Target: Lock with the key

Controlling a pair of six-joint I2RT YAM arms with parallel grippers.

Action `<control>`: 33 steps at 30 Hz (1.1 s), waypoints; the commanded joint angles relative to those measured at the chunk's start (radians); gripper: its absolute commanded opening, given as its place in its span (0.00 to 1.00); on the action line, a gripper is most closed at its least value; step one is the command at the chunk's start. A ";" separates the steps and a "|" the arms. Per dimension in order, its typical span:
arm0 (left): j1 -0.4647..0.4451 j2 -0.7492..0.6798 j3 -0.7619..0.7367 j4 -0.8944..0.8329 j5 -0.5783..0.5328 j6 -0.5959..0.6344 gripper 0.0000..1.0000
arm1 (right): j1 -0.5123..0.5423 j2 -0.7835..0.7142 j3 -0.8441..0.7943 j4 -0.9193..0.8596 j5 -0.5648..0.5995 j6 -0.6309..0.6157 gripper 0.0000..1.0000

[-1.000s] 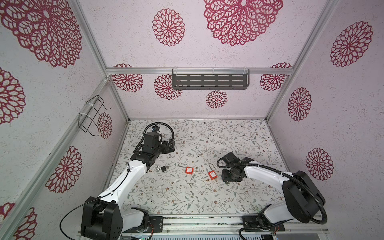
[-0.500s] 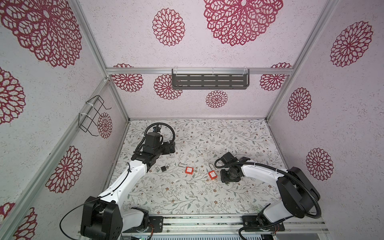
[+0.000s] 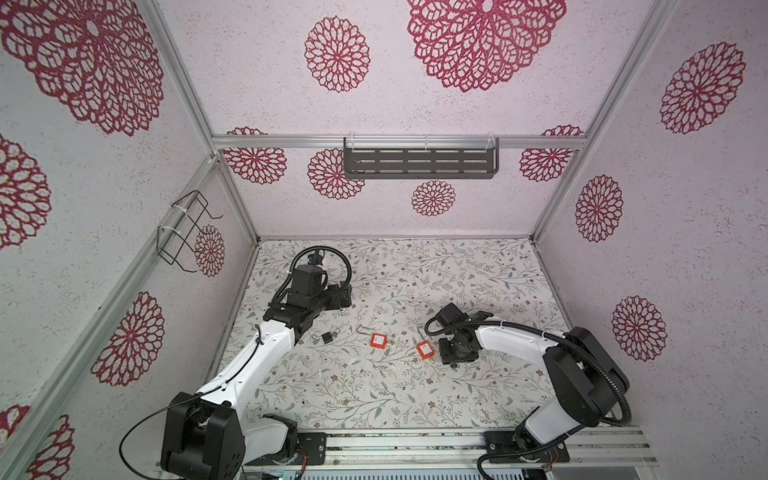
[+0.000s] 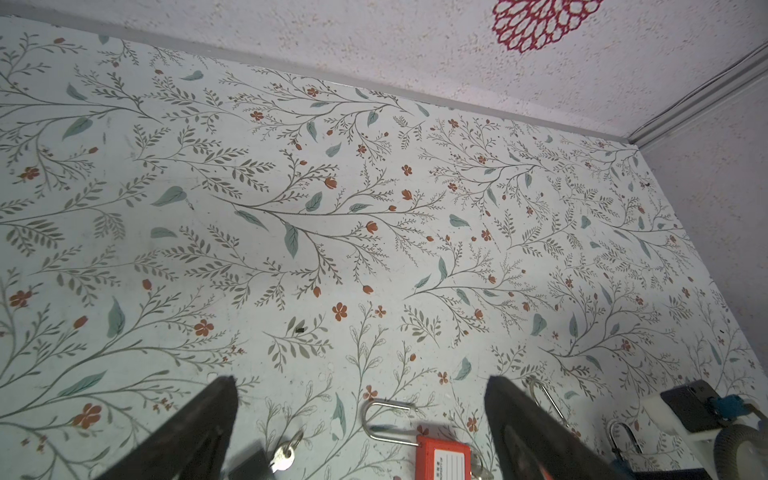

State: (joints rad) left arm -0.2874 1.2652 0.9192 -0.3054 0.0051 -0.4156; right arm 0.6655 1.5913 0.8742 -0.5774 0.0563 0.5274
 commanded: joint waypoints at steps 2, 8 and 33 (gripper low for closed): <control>-0.009 0.013 0.032 -0.004 -0.014 0.011 0.97 | 0.018 0.024 0.028 -0.030 0.020 -0.017 0.47; -0.010 0.013 0.039 -0.006 -0.017 0.015 0.97 | 0.029 -0.005 0.031 -0.047 0.027 -0.017 0.40; -0.021 -0.035 0.027 0.217 0.175 0.332 0.86 | 0.029 -0.188 0.353 -0.129 0.070 -0.591 0.30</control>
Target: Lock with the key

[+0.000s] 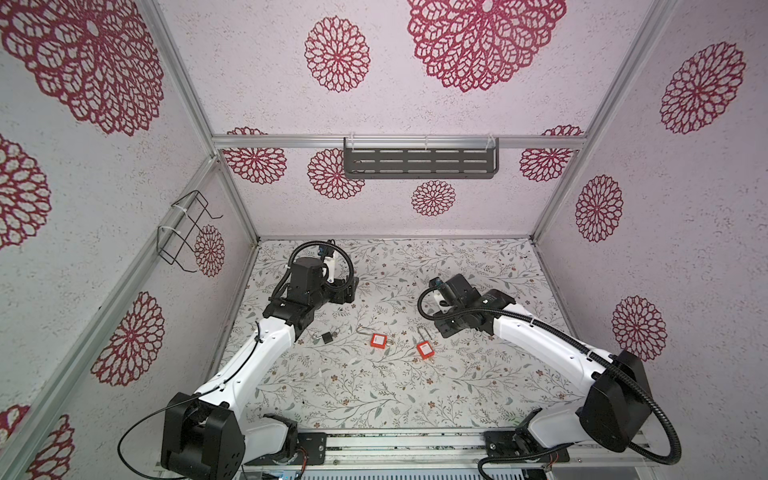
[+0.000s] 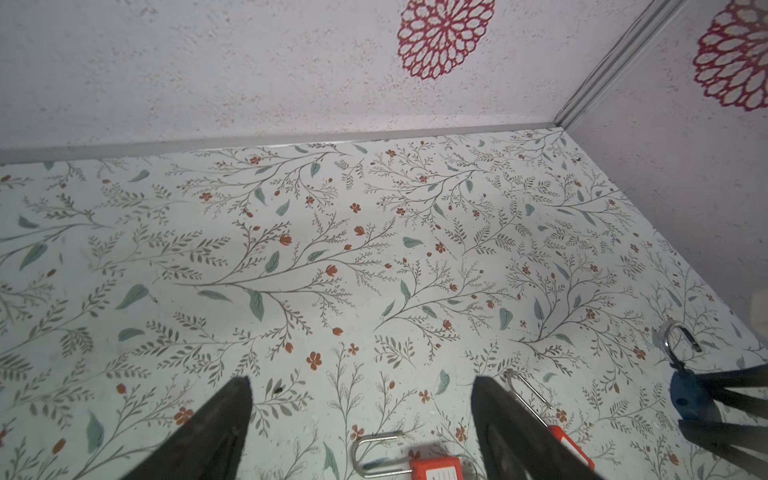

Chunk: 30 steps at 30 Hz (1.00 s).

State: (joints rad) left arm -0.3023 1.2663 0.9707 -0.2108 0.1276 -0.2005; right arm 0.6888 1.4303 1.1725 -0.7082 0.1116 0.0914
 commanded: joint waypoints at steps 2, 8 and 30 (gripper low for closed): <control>-0.006 -0.049 -0.073 0.226 0.111 0.189 0.83 | 0.006 -0.021 0.078 0.003 0.013 -0.212 0.30; -0.006 -0.056 -0.194 0.500 0.295 0.455 0.72 | 0.005 0.006 0.173 -0.030 -0.026 -0.351 0.29; -0.100 0.009 -0.162 0.419 0.475 1.253 0.47 | -0.009 0.086 0.371 -0.276 -0.510 -0.633 0.30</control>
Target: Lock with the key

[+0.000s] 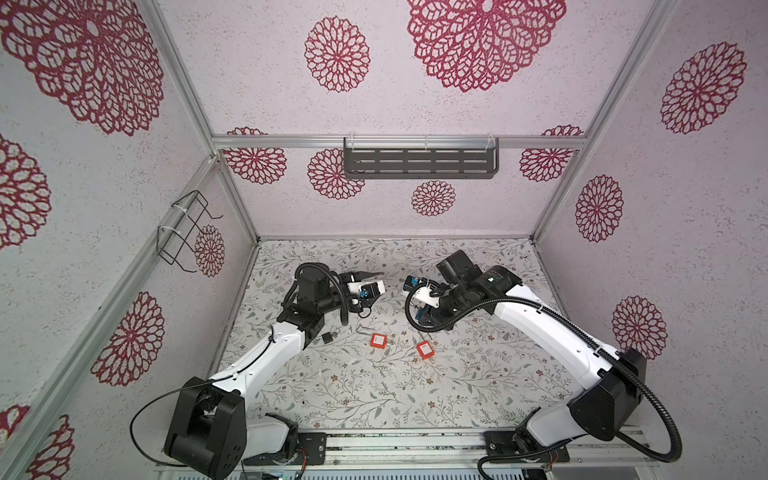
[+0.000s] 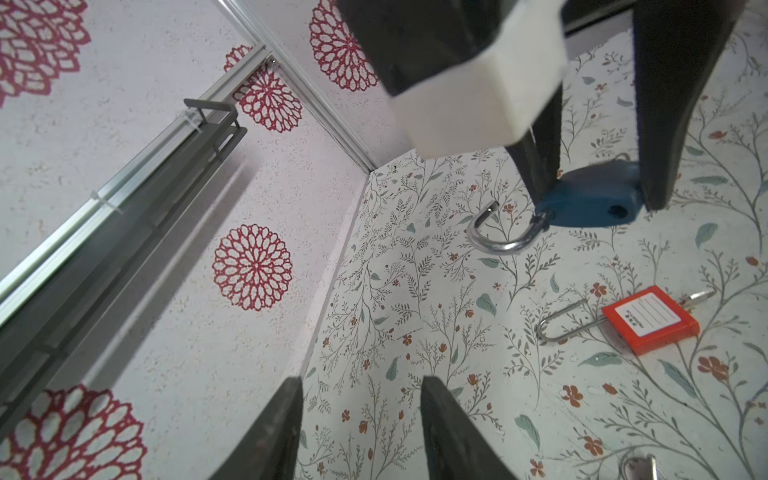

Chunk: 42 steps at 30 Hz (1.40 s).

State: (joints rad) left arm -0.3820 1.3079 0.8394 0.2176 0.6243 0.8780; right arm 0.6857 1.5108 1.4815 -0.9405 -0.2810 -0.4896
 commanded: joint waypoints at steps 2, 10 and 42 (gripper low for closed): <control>-0.036 -0.051 -0.050 -0.006 -0.029 0.217 0.46 | -0.008 0.028 0.091 -0.072 -0.137 -0.061 0.29; -0.079 -0.079 -0.041 -0.105 -0.014 0.361 0.44 | -0.009 0.063 0.141 -0.101 -0.182 -0.054 0.28; -0.210 -0.033 0.053 -0.279 -0.115 0.575 0.26 | -0.009 0.106 0.192 -0.164 -0.276 -0.029 0.26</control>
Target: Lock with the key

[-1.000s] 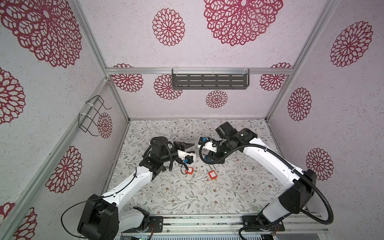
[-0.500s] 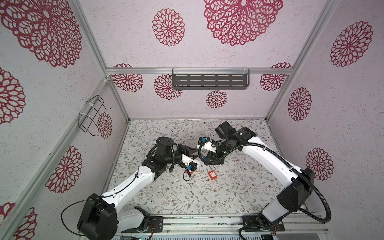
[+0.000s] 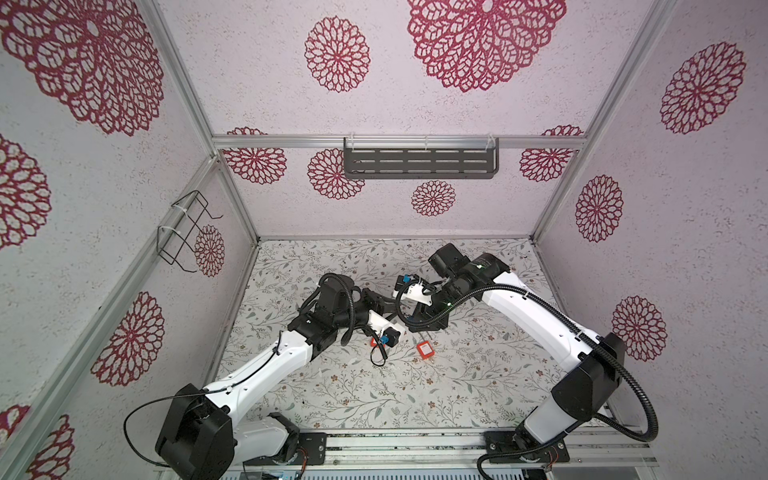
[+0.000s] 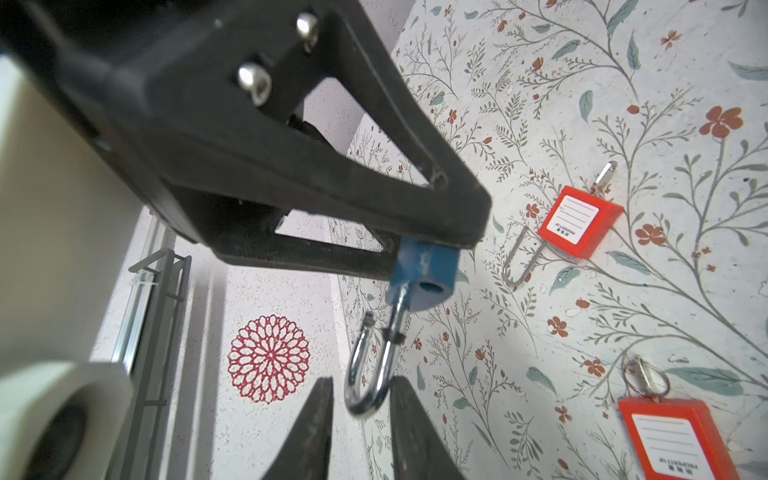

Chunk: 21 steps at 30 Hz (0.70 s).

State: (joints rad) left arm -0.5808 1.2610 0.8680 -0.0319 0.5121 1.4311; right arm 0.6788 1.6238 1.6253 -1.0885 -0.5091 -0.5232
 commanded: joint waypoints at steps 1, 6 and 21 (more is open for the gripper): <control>-0.013 0.015 0.026 -0.030 -0.003 0.023 0.26 | -0.002 -0.007 0.048 -0.016 -0.049 0.005 0.26; -0.023 0.021 0.035 -0.053 -0.014 0.040 0.20 | -0.002 -0.001 0.049 -0.019 -0.046 0.001 0.26; -0.054 0.026 0.103 -0.224 -0.086 -0.040 0.00 | -0.004 -0.008 0.056 -0.013 -0.016 -0.023 0.52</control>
State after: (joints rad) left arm -0.6216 1.2789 0.9340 -0.1940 0.4362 1.4448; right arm 0.6788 1.6314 1.6283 -1.1046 -0.5117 -0.5262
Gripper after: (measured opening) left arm 0.090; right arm 0.505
